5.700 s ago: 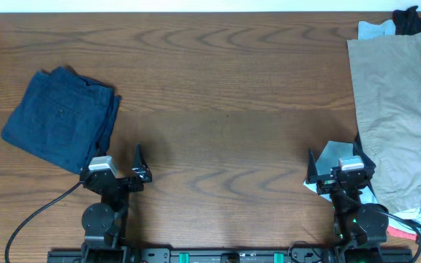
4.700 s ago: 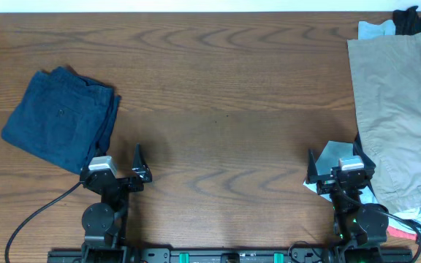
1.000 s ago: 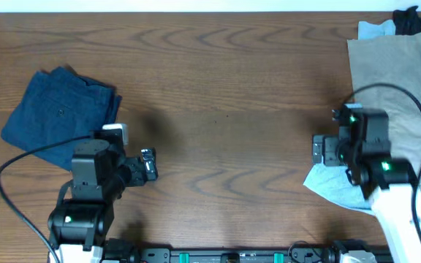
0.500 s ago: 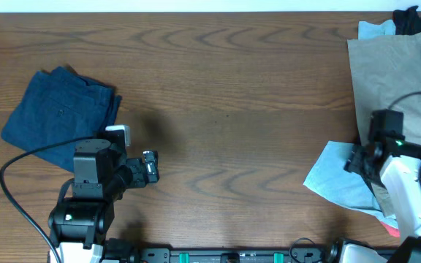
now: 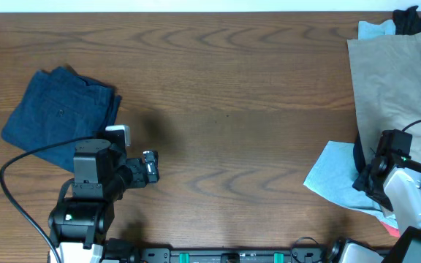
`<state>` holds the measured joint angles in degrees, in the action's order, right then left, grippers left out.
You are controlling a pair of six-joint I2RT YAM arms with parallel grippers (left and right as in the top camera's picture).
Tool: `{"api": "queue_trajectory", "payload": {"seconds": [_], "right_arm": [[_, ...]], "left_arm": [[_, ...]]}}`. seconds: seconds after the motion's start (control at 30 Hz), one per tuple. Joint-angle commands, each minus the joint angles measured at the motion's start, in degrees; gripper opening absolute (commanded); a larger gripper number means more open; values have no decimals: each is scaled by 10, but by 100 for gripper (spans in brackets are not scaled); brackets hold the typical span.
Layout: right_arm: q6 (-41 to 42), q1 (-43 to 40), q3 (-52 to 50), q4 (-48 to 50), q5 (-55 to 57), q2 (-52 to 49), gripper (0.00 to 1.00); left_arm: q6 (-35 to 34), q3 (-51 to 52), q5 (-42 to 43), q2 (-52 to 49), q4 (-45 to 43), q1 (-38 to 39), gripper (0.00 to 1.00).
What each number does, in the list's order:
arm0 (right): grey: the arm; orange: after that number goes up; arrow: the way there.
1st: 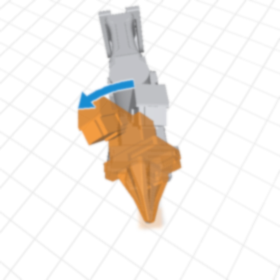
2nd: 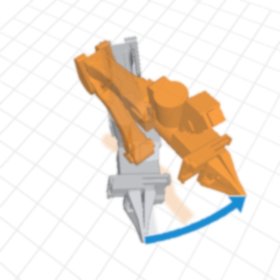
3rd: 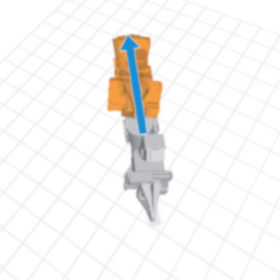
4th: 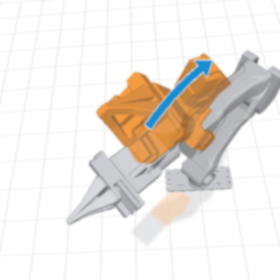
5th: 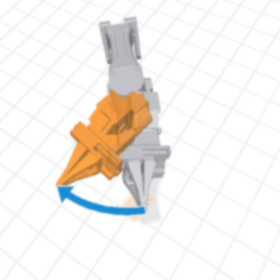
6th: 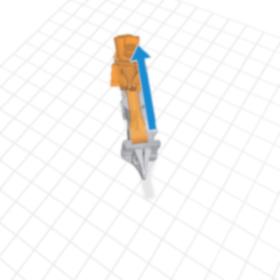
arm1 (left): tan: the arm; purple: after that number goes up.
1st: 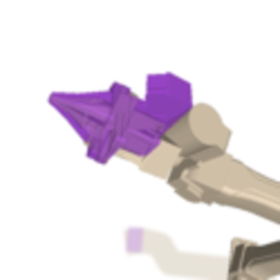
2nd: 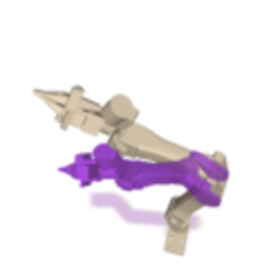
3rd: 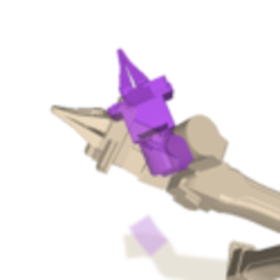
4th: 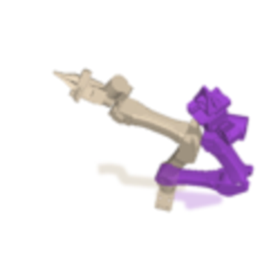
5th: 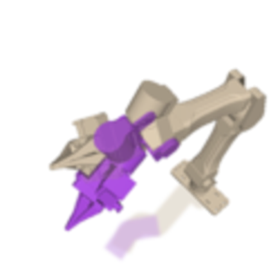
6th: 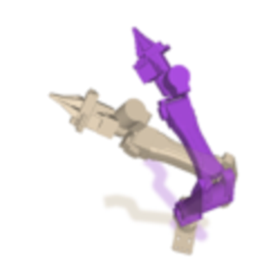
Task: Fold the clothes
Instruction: 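Reach the right gripper into the pile and grasp the khaki pants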
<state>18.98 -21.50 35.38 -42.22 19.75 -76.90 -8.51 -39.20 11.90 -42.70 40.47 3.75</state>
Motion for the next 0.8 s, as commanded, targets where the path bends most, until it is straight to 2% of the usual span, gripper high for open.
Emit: {"api": "queue_trajectory", "payload": {"seconds": [0.0,0.33,0.7,0.77], "right_arm": [[10,-5,-3,2,6,-3,60],[9,-5,-3,9,13,-3,56],[7,-5,-35,63,15,-4,57],[7,-5,-35,63,16,-4,54]], "left_arm": [[8,-15,5,0,0,-3,98],[8,-15,5,0,0,-3,98],[8,-15,5,0,0,-3,98],[8,-15,5,0,0,-3,98]]}}
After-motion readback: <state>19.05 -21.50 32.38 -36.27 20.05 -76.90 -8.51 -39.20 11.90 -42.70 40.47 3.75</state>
